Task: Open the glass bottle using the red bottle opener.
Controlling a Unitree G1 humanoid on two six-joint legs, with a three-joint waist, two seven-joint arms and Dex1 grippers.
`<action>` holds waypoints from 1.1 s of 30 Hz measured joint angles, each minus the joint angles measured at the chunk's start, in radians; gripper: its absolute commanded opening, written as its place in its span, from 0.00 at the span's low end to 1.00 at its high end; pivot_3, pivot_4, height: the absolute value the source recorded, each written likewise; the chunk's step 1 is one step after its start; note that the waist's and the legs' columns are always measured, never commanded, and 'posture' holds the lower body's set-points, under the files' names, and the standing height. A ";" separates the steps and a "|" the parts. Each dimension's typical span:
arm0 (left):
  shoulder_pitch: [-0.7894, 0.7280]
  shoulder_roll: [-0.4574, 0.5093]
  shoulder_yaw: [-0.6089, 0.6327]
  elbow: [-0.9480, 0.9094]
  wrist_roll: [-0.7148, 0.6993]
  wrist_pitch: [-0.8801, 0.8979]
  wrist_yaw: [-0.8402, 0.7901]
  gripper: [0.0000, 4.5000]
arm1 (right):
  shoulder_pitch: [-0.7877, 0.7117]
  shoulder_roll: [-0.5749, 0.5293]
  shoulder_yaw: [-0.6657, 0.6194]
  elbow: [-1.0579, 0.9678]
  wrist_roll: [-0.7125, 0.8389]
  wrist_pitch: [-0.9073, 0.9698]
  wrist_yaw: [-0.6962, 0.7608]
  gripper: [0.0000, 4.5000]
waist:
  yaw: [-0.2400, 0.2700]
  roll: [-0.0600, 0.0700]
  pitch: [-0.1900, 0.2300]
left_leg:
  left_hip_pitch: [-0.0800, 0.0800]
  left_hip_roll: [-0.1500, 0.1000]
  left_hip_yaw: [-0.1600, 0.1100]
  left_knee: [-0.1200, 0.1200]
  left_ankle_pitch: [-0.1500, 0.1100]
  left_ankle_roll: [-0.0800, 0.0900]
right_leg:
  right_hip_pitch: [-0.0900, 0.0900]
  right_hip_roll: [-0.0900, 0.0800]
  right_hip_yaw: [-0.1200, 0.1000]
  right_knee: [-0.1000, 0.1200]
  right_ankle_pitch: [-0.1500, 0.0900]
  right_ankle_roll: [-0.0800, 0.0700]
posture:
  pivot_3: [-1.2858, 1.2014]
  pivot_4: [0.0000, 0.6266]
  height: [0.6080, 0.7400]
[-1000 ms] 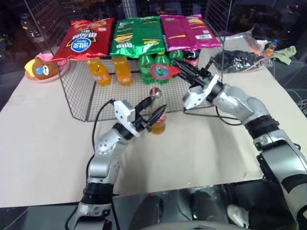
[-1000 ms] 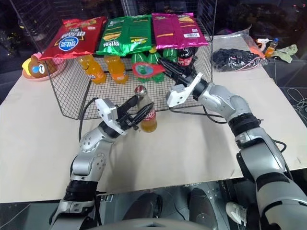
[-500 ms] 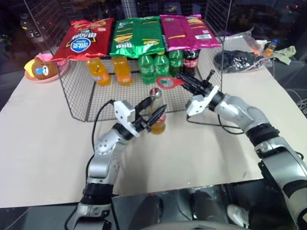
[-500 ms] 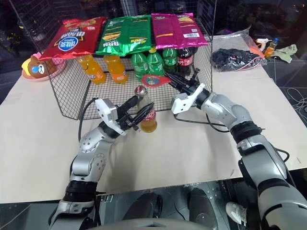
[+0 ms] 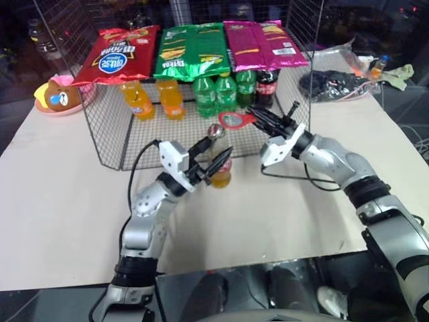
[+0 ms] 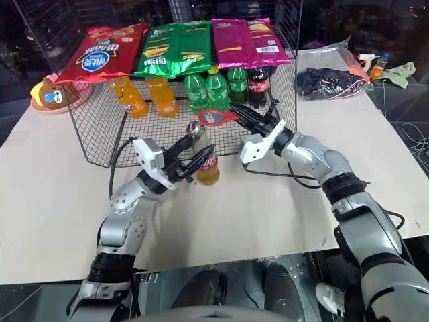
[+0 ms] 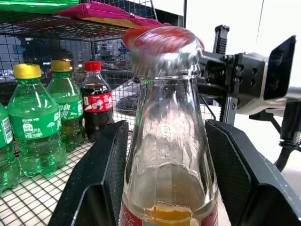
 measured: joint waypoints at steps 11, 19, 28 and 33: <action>0.000 0.000 -0.001 0.001 0.002 -0.002 0.002 0.53 | 0.000 0.002 0.000 -0.001 0.006 0.009 0.001 0.00 | 0.000 0.000 0.000 | 0.000 0.000 0.000 0.000 0.000 0.000 | 0.000 0.000 0.000 0.000 0.000 0.000 | 0.52 0.24 1.00; -0.003 0.000 -0.003 0.007 0.011 -0.018 0.006 0.69 | 0.000 0.006 0.000 -0.001 0.009 0.024 0.001 0.00 | 0.000 0.000 0.000 | 0.000 0.000 0.000 0.000 0.000 0.000 | 0.000 0.000 0.000 0.000 0.000 0.000 | 0.52 0.24 1.00; 0.014 -0.006 -0.010 0.078 0.050 0.001 0.016 0.99 | 0.001 0.011 0.000 -0.001 0.025 0.027 0.002 0.00 | -0.002 -0.001 0.001 | -0.003 0.000 0.000 -0.001 0.000 0.000 | -0.003 0.000 0.000 -0.001 0.000 0.000 | 0.52 0.24 1.00; 0.015 -0.008 -0.010 0.078 0.049 0.001 0.015 0.99 | 0.001 0.011 0.000 -0.001 0.028 0.028 0.004 0.00 | -0.002 -0.001 0.001 | -0.003 0.000 0.000 -0.001 0.000 0.000 | -0.003 0.000 0.000 -0.001 0.000 0.000 | 0.52 0.24 1.00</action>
